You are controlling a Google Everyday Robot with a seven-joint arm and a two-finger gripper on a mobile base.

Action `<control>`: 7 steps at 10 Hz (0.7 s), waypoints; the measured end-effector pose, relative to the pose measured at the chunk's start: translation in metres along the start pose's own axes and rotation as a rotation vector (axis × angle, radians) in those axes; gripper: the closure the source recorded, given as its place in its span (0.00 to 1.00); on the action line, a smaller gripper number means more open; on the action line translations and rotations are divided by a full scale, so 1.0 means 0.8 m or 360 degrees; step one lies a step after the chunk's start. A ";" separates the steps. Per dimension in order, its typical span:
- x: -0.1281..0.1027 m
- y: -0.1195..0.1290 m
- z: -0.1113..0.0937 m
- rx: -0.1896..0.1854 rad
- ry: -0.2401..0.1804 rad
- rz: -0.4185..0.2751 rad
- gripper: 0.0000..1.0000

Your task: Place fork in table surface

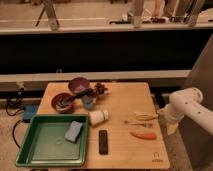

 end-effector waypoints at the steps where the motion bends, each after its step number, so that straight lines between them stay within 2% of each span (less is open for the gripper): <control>1: -0.001 0.000 0.001 -0.0002 0.0001 -0.0006 0.20; 6: -0.014 0.000 0.000 -0.0018 -0.0023 -0.0053 0.20; 7: -0.019 0.001 -0.003 -0.0022 -0.0021 -0.0067 0.24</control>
